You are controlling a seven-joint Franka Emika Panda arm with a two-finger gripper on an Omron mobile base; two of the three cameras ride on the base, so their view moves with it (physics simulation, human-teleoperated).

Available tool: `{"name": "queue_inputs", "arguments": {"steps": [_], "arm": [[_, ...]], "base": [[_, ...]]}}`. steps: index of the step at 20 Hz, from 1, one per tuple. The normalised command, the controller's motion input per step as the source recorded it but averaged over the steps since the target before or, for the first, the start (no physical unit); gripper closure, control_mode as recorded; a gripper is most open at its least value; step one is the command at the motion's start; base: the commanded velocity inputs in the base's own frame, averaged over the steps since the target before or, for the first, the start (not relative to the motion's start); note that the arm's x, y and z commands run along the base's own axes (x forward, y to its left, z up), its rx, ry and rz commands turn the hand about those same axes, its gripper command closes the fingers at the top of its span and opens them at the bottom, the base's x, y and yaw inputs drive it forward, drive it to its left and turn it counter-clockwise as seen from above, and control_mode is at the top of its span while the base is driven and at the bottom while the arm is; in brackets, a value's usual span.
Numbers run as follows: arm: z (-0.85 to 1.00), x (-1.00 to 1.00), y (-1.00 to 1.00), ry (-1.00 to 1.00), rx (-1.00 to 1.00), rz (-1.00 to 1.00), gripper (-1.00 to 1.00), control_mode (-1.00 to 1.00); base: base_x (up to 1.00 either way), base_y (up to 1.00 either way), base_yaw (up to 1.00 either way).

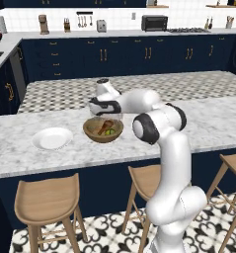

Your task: Pick the chicken drumstick and lime from their plates and place them in the bowl. Then put the bowl in the fridge.

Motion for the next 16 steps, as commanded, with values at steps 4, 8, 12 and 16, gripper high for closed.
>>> {"name": "queue_inputs", "arguments": {"steps": [4,8,12,16], "arm": [[-0.19,0.12,-0.77,0.26,0.03,0.02,-1.00,-1.00],[-0.44,0.17,-0.26,0.01,0.02,0.16,-1.00,-1.00],[-0.59,0.00,-0.14,0.02,0.12,0.07,-1.00,-1.00],[-0.41,0.02,0.00,0.00,0.12,0.01,-1.00,-1.00]], "base": [[0.00,0.00,0.00],[0.00,0.00,0.00],[0.00,0.00,0.00],[0.00,0.00,0.00]]}}
